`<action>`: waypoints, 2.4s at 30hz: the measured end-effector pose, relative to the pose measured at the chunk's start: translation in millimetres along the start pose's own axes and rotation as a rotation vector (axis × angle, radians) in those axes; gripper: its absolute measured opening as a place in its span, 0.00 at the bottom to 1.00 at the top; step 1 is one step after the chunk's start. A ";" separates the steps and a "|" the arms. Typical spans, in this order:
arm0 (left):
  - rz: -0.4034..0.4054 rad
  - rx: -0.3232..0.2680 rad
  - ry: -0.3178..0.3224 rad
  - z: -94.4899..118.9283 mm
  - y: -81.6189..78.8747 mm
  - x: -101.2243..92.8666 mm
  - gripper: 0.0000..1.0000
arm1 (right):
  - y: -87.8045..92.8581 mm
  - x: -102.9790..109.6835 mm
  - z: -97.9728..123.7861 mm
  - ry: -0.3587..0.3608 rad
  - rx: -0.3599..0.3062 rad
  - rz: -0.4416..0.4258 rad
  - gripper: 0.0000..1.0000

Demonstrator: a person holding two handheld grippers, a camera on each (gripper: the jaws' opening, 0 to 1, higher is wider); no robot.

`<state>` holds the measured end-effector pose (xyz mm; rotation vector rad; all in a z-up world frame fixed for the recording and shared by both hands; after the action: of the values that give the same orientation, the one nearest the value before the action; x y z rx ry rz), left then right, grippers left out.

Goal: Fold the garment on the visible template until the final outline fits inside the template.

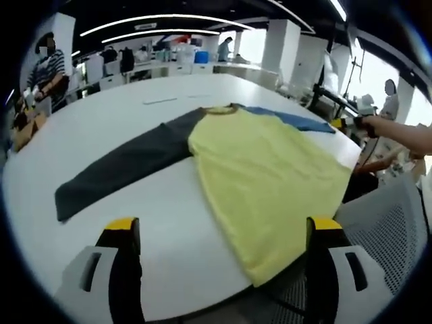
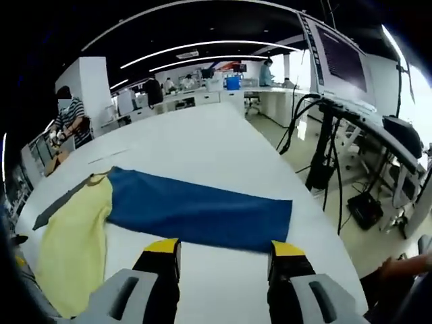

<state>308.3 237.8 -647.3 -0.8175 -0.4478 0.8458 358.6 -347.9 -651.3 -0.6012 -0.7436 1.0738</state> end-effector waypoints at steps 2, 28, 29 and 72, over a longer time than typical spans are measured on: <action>0.011 -0.002 -0.002 0.3 -0.5 0.7 0.99 | -2.1 -2.2 -1.2 0.020 -0.009 0.005 0.43; -0.006 -0.093 -0.041 3.4 -11.6 7.2 0.95 | 5.7 -29.7 -20.7 0.179 0.045 -0.037 0.13; -0.008 -0.092 -0.041 3.6 -11.8 7.2 0.95 | 5.3 -30.1 -21.1 0.182 0.046 -0.043 0.13; -0.053 -0.099 0.012 6.9 -12.8 3.2 0.99 | -39.2 11.6 -22.0 0.087 -0.034 -0.069 0.00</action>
<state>311.9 238.4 -632.8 -0.8976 -0.5019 0.7746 400.8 -353.1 -632.6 -0.6432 -0.7032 0.9675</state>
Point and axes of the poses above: the point that each gripper's makers call its tool centre point, and the gripper's own axes: z roughly backward along the fingers, x roughly to its left, y roughly out of its underside, the point moved 9 cm from there along z, roughly backward along the fingers, and after that the axes turned 11 degrees about -z, right-handed, at the moved point
